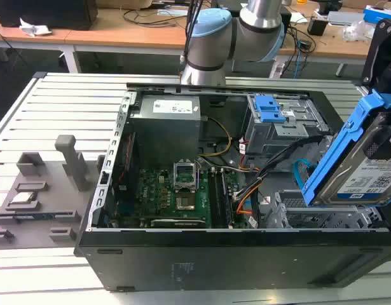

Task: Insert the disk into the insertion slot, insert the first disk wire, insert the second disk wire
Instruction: 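Insert the disk into the insertion slot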

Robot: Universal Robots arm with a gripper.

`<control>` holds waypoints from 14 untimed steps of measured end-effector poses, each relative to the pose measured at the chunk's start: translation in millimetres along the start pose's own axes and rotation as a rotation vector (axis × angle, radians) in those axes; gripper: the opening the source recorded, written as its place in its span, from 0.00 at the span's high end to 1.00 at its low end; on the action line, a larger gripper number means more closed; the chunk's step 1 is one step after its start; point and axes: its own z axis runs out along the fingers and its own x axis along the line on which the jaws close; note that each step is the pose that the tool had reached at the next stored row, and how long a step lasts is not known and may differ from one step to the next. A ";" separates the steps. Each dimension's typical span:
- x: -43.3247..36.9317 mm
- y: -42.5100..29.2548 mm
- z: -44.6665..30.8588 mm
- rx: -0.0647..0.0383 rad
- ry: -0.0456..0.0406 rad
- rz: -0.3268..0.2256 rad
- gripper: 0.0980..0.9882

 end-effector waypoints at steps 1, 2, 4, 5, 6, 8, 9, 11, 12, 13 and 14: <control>0.0 0.0 0.3 0.000 0.0001 0.000 0.70; -0.1 -0.1 3.3 0.000 0.0000 0.000 0.70; -3.8 -0.1 5.9 0.000 -0.0002 0.000 0.70; -5.2 -0.2 6.2 0.000 -0.0001 0.000 0.70; -6.4 -0.1 6.4 0.000 0.0001 0.000 0.70; -8.6 -0.1 6.8 0.000 0.0000 0.000 0.70; -9.1 -0.1 6.9 0.000 0.0000 0.000 0.70; -10.2 -0.1 7.2 0.000 0.0000 0.000 0.70; -10.9 -0.1 7.4 0.000 0.0000 0.000 0.70; -11.5 -0.1 7.7 0.000 0.0000 0.000 0.70; -12.0 -0.1 8.2 0.000 0.0000 0.000 0.70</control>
